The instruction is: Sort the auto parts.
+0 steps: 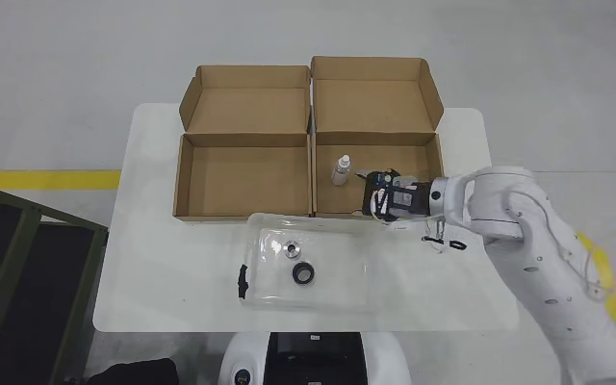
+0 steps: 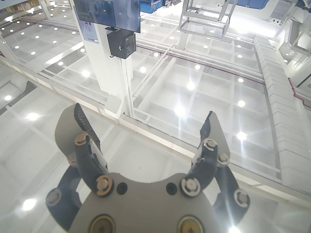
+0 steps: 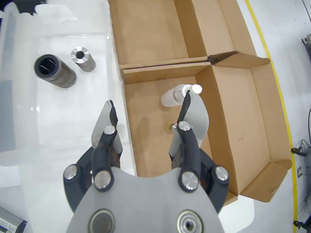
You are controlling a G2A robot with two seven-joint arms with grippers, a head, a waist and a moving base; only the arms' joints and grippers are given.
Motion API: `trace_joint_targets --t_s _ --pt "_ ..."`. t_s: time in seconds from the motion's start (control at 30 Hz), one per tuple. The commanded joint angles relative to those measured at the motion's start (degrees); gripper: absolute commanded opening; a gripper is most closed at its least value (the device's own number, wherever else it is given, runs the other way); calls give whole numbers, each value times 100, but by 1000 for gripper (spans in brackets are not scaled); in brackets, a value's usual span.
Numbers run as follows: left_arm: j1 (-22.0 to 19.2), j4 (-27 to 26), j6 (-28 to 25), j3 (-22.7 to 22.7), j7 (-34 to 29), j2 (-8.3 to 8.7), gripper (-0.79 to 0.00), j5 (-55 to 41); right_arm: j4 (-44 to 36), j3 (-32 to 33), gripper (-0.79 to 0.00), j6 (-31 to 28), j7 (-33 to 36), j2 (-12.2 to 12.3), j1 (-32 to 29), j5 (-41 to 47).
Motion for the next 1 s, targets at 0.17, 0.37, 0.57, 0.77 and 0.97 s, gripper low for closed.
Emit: trace_joint_targets --t_s 0.17,0.37,0.57,0.77,0.97 --pt "0 0 0 0 0 0 0 0 -579 -212 -317 -361 61 51 -275 33" --pt "0 0 0 0 0 0 0 0 -561 -612 -342 -455 21 25 -298 -102" --pt "0 0 0 0 0 0 0 0 -426 -1045 -320 -488 -2 -29 -237 -302" --pt "0 0 0 0 0 0 0 0 -309 -1454 -326 -488 6 -90 -147 -465" --pt "0 0 0 0 0 0 0 0 -86 -1837 -329 -475 -74 -179 1 -675"
